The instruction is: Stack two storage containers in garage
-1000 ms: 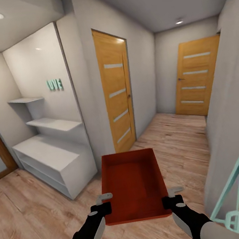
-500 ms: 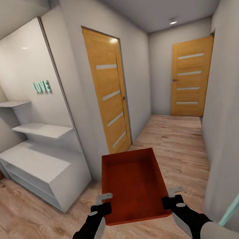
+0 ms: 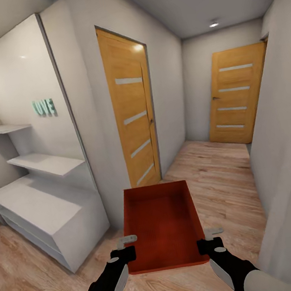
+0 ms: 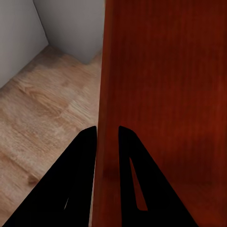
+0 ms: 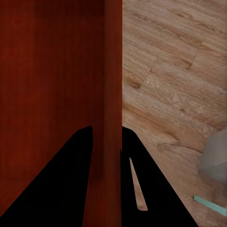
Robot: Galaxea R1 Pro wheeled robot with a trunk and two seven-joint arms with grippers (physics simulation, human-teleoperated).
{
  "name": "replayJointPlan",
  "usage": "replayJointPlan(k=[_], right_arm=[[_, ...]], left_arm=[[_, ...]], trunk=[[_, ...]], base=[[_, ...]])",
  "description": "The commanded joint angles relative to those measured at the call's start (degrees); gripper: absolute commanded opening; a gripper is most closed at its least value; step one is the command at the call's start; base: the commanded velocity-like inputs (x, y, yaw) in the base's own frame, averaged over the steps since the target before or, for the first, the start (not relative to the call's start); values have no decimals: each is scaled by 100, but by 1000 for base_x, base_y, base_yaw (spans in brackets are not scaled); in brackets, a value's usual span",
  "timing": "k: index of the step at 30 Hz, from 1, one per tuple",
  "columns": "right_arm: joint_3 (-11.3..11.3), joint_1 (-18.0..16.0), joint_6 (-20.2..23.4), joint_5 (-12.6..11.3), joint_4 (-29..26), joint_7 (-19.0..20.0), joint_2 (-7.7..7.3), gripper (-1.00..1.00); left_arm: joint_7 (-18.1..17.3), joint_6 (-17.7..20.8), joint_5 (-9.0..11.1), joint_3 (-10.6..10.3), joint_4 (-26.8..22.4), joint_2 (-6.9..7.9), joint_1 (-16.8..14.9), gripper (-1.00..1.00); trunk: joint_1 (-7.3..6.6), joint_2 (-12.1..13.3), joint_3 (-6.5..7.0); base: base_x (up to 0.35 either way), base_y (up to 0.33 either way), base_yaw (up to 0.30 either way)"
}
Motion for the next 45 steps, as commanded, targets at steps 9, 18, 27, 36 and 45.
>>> replayJointPlan(k=[9,18,27,36,45], right_arm=[[-38,-3,12,-113,-9,5,-2,-100],[-37,-3,12,-113,-9,5,-4,-100],[-40,-3,10,-113,-9,5,-4,-100],[-45,-3,4,-113,-9,-10,-6,-100],[-45,-3,3,-113,-9,-13,-8,-100]], left_arm=[[336,41,-85,204,-31,37,0,-100],[335,41,-85,204,-35,37,0,-100],[335,41,-83,204,-36,37,0,-100],[336,41,-83,204,-36,36,0,-100],[339,41,-83,204,-36,34,0,-100]], trunk=[[5,-4,-2],[5,-4,-2],[5,-4,-2],[5,-4,-2],[5,-4,-2]], base=[[323,0,-189],[323,0,-193],[323,0,-14],[323,0,-1],[323,0,-1]])
